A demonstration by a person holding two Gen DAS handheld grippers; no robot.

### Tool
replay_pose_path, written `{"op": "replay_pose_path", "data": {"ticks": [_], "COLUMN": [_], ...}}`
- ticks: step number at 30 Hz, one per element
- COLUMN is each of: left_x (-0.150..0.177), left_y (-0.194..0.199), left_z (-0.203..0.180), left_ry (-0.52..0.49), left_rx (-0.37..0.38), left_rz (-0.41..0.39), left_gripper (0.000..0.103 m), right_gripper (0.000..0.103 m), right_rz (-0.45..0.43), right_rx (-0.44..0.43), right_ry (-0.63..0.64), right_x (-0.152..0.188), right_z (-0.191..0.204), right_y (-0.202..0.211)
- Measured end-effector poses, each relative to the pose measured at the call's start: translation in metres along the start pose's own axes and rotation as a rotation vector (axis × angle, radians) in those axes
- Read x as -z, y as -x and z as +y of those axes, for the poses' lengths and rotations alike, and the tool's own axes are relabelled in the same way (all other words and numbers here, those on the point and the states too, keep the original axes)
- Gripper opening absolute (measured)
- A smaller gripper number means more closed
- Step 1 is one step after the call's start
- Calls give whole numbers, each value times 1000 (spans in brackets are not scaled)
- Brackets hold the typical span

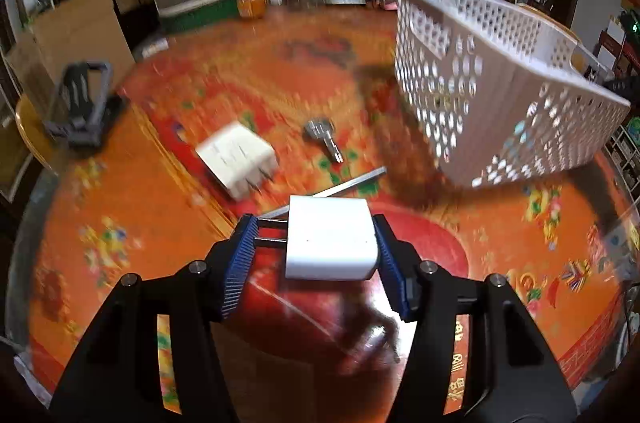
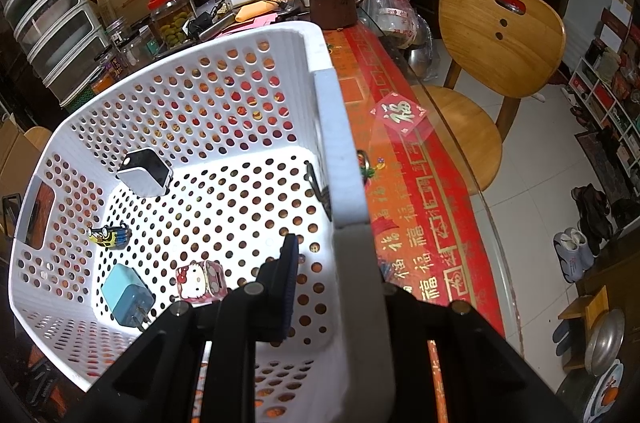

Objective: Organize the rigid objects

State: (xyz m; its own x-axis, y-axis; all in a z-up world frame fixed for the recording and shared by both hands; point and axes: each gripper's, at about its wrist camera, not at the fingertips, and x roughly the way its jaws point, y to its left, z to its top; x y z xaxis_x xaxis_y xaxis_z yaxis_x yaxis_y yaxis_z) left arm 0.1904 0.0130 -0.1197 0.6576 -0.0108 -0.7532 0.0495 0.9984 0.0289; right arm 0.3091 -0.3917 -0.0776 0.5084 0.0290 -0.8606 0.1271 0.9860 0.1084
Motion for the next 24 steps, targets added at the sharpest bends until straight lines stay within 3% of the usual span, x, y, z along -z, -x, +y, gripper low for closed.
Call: {"op": "replay_pose_path", "data": {"ticks": [6, 15, 24], "left_x": [-30, -132, -185], "left_y": [22, 49, 43], "left_z": [17, 24, -39], "left_ry": [3, -5, -132], "left_rx": [-30, -60, 2], "left_rz": [-53, -155, -147], "left_gripper": [55, 55, 55], "right_gripper": [21, 21, 21], "right_rz": [0, 0, 0], "right_rx": [0, 0, 0], "right_ry": [0, 0, 0], "right_x": [0, 0, 0], "right_z": [0, 0, 0], "right_y": [0, 0, 0]}}
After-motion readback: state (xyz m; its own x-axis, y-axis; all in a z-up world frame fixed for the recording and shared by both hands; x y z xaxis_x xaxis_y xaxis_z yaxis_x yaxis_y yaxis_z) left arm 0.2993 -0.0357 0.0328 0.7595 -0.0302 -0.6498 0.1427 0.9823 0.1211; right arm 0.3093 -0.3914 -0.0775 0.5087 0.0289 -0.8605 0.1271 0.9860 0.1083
